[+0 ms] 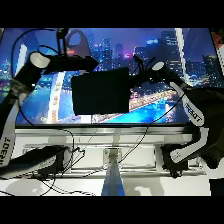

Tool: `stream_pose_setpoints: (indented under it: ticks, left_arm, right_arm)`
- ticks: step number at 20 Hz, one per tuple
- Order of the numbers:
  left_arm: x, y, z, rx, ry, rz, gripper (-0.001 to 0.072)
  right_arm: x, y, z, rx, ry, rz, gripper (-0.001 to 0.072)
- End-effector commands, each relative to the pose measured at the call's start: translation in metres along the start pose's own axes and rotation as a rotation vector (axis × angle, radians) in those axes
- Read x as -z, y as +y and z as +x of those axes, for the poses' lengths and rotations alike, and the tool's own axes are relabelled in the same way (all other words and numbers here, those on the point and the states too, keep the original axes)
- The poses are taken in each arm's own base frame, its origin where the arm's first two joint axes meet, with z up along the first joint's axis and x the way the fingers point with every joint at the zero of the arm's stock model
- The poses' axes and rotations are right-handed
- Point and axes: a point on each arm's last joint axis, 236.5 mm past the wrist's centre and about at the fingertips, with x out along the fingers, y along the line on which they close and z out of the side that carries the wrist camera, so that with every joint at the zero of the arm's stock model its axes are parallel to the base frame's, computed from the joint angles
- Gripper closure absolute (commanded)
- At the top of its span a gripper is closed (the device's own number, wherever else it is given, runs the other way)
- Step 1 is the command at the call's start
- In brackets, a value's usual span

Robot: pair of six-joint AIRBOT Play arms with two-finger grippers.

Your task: Fold the clothes and pants, and hang the long-sleeved shirts on hangers.

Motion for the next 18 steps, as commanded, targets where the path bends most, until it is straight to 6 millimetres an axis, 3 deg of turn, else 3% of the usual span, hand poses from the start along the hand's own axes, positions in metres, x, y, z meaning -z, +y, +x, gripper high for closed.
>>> stream_pose_setpoints:
  ticks: [1, 2, 3, 4, 7, 10, 13, 15, 16, 18]
  left_arm:
    - [0.004, 0.065, -0.045, -0.190, 0.030, 0.016, 0.0285]
    - [-0.001, 0.082, -0.066, -0.258, 0.014, 0.027, 0.0406]
    - [-0.005, 0.096, -0.086, -0.320, -0.001, 0.051, 0.0575]
    - [-0.010, 0.109, -0.109, -0.388, -0.019, 0.078, 0.0684]
    - [-0.018, 0.140, -0.176, -0.593, -0.050, 0.164, 0.0684]
    - [-0.023, 0.147, -0.216, -0.691, -0.089, 0.185, 0.0684]
    - [-0.025, 0.145, -0.226, -0.705, -0.106, 0.185, 0.0684]
    - [-0.025, 0.146, -0.225, -0.704, -0.103, 0.184, 0.0684]
    - [-0.025, 0.146, -0.225, -0.704, -0.103, 0.184, 0.0684]
    - [-0.025, 0.146, -0.225, -0.704, -0.103, 0.184, 0.0684]
  right_arm:
    - [-0.046, 0.003, -0.049, 0.095, -0.123, -0.117, 0.0691]
    - [-0.058, 0.000, -0.073, 0.137, -0.168, -0.131, 0.0691]
    - [-0.069, -0.003, -0.102, 0.187, -0.219, -0.141, 0.0691]
    - [-0.077, -0.008, -0.130, 0.237, -0.264, -0.142, 0.0691]
    - [-0.081, -0.028, -0.231, 0.412, -0.411, -0.074, 0.0691]
    - [-0.059, -0.052, -0.347, 0.628, -0.584, 0.070, 0.0691]
    - [-0.002, -0.073, -0.469, 0.876, -0.783, 0.263, 0.0691]
    - [0.060, -0.082, -0.539, 1.038, -0.881, 0.432, 0.0691]
    - [0.097, -0.085, -0.565, 1.107, -0.912, 0.531, 0.0691]
    - [0.168, -0.090, -0.592, 1.198, -0.906, 0.734, 0.0691]
